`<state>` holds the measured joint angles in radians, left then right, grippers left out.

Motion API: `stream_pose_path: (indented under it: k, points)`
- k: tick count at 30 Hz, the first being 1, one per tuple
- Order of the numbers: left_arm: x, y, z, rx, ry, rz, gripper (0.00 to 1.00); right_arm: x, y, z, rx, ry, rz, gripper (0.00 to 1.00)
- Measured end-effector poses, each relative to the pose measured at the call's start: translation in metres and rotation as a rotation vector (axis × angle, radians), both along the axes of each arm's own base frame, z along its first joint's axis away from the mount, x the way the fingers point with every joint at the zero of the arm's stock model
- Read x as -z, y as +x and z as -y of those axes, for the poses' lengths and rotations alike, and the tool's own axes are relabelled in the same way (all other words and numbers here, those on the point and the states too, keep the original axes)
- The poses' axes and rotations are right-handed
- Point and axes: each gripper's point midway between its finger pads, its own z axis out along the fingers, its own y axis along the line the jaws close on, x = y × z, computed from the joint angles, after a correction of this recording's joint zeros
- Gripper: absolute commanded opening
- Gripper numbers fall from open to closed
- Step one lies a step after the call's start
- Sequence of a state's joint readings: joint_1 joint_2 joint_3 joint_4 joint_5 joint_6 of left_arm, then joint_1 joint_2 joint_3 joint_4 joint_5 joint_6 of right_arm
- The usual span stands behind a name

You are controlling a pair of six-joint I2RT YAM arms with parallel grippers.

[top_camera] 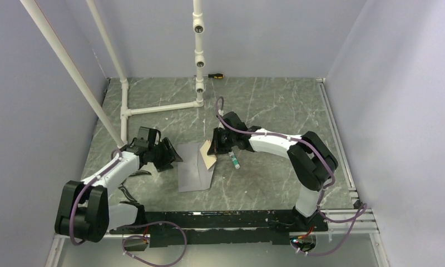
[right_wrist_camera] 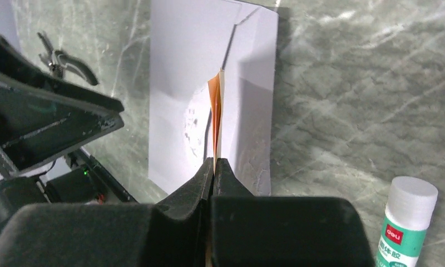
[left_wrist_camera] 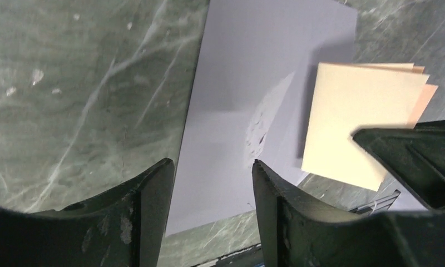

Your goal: Place the letter into the envelope and seal it

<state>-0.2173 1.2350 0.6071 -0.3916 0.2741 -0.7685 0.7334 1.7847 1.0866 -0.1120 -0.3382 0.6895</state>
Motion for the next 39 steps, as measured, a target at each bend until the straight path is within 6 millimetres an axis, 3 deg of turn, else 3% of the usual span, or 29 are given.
stream_pose_path:
  k: [5, 8, 18, 26, 28, 30, 33, 35, 39]
  points:
    - [0.018, -0.027, -0.001, -0.031, -0.023, -0.088, 0.45, 0.010, -0.003, 0.003, 0.067, -0.047, -0.026, 0.00]
    - [0.032, -0.047, 0.000, -0.057, -0.046, -0.182, 0.44, 0.016, -0.002, 0.004, 0.094, -0.061, -0.040, 0.00]
    - [0.031, -0.046, 0.024, -0.036, -0.191, -0.226, 0.43, 0.052, -0.010, 0.002, 0.123, -0.093, -0.115, 0.00]
    - [0.030, -0.047, 0.030, -0.017, -0.230, -0.243, 0.44, 0.051, -0.026, -0.019, 0.069, -0.065, -0.102, 0.00]
    - [0.030, -0.046, 0.030, -0.016, -0.231, -0.240, 0.37, 0.051, -0.028, -0.022, 0.058, -0.058, -0.103, 0.00]
    - [0.030, -0.047, 0.030, -0.015, -0.230, -0.241, 0.22, 0.051, -0.031, -0.025, 0.044, -0.049, -0.108, 0.06]
    - [0.035, -0.050, 0.024, -0.019, -0.192, -0.249, 0.06, 0.051, -0.033, -0.026, 0.039, -0.043, -0.117, 0.29]
    - [0.037, -0.051, 0.019, -0.022, -0.158, -0.257, 0.03, 0.048, -0.034, -0.029, 0.035, -0.035, -0.122, 0.44]
    - [0.034, -0.046, 0.012, -0.024, -0.101, -0.218, 0.03, 0.040, -0.036, -0.029, 0.037, -0.043, -0.102, 0.56]
